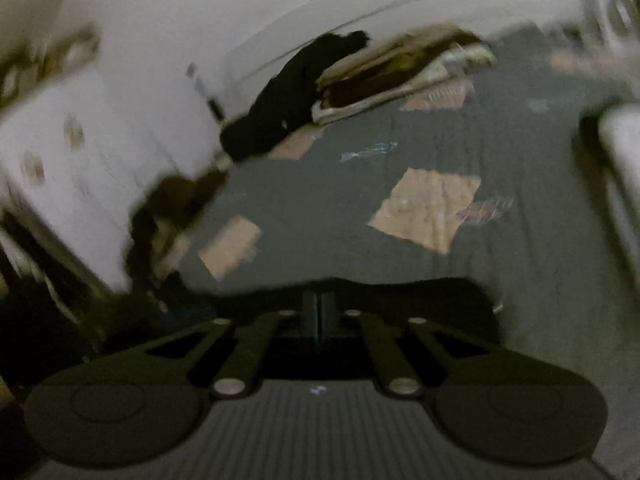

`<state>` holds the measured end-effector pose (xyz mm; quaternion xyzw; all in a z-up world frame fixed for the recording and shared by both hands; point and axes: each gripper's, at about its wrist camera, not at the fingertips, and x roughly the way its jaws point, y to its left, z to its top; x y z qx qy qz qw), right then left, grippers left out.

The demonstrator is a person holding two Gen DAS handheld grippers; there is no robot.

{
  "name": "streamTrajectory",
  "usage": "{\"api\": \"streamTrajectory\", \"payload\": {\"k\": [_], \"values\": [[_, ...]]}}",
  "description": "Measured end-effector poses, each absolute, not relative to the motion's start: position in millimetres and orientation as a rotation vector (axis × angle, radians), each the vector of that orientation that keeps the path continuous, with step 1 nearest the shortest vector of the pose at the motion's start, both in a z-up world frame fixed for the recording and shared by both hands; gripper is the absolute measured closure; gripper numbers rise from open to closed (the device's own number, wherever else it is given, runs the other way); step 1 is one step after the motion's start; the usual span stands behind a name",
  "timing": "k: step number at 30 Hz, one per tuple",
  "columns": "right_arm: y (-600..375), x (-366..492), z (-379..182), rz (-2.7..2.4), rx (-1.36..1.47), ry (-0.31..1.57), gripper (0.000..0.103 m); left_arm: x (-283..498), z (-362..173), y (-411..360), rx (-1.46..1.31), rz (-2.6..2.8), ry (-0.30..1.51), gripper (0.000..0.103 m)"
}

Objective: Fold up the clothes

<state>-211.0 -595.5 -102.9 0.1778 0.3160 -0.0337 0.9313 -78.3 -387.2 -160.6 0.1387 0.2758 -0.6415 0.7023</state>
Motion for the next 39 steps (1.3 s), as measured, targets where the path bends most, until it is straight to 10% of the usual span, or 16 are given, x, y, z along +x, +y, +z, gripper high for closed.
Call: {"api": "streamTrajectory", "payload": {"k": [10, 24, 28, 30, 33, 39], "values": [[-496.9, -203.0, -172.9, -0.065, -0.439, 0.809, 0.050, -48.1, -176.6, -358.4, 0.248, -1.345, 0.755, 0.024], [-454.1, -178.4, -255.6, -0.108, -0.944, 0.779, 0.046, -39.0, -186.6, -349.7, 0.176, -1.338, 0.843, 0.023], [-455.6, -178.2, -273.0, -0.093, -1.032, 0.771, 0.049, -37.5, -187.2, -349.0, 0.166, -1.336, 0.854, 0.023], [-462.3, -174.7, -270.0, -0.103, -0.968, 0.780, 0.076, -37.0, -187.6, -349.3, 0.165, -1.334, 0.857, 0.023], [-471.7, -170.5, -256.2, -0.129, -0.857, 0.777, 0.087, -36.5, -187.7, -349.6, 0.165, -1.332, 0.860, 0.023], [-511.1, -167.2, -205.9, -0.166, -0.328, 0.791, 0.093, -37.0, -187.4, -350.5, 0.163, -1.334, 0.865, 0.022]]}}
